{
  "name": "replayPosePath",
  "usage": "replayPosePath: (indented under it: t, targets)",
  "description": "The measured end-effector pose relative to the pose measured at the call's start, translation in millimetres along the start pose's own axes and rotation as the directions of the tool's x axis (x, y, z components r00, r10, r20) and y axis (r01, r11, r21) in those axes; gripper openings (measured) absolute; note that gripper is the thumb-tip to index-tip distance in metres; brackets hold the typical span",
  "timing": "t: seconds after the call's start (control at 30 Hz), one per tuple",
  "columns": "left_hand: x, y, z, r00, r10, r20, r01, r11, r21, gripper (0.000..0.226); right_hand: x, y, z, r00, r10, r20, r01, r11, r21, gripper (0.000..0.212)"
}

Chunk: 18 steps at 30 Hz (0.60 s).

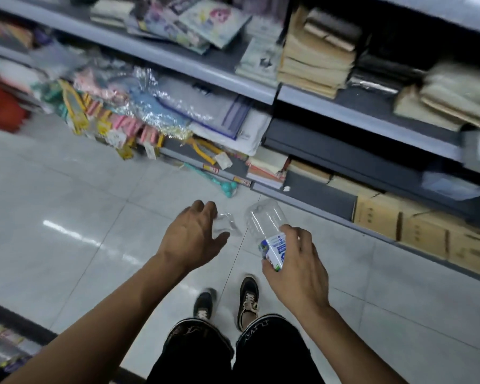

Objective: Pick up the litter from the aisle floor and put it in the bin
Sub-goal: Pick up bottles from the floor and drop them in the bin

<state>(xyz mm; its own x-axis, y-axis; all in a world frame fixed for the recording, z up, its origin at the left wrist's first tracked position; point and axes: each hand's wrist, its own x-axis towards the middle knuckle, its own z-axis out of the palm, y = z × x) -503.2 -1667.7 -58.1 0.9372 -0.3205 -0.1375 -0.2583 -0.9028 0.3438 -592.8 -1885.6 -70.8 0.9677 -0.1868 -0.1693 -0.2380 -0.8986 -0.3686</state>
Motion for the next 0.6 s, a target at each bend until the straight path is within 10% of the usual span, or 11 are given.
replayPosePath:
  t: [0.3, 0.6]
  targets:
    - [15, 39, -24, 0.983, 0.178, 0.044, -0.175, 0.982, -0.071, 0.049, -61, 5, -41, 0.953, 0.271, -0.138, -0.267, 0.963, 0.05, 0.072]
    - [16, 101, -20, 0.869, 0.481, 0.12, -0.473, 0.876, -0.093, 0.045, -157, 22, -44, 0.735, 0.621, -0.273, -0.589, 0.784, 0.197, 0.059]
